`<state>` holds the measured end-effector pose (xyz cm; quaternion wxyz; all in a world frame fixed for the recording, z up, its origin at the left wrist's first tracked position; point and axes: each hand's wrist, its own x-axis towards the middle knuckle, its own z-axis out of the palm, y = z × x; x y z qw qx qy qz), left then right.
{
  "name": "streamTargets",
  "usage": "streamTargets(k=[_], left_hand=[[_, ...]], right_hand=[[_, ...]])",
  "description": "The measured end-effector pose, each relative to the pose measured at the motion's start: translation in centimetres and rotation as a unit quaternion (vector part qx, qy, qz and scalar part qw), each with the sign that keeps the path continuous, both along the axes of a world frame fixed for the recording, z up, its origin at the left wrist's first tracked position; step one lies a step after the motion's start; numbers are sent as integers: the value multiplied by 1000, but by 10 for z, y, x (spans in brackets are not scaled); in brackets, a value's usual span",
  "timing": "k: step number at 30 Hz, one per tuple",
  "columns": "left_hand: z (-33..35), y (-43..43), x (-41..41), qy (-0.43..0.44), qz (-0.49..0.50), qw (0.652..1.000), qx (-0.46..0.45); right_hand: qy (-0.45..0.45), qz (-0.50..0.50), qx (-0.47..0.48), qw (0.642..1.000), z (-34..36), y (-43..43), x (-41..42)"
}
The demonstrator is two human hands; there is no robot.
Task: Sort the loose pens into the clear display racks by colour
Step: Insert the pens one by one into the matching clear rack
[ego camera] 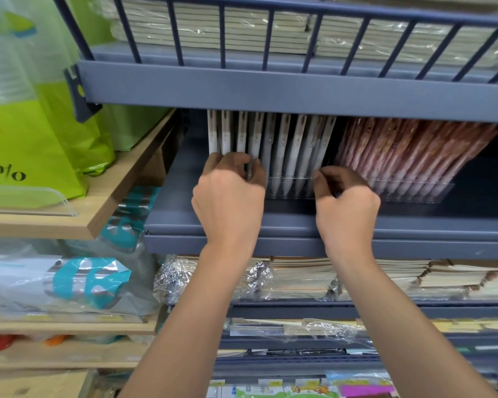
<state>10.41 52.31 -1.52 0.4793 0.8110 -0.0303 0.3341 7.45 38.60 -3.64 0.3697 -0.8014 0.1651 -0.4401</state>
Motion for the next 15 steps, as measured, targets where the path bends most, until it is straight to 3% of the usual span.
streamTargets(k=[15], left_hand=[[-6, 0, -5, -16, 10, 1000, 6]], right_hand=[[-4, 4, 4, 1000, -1, 0, 1]])
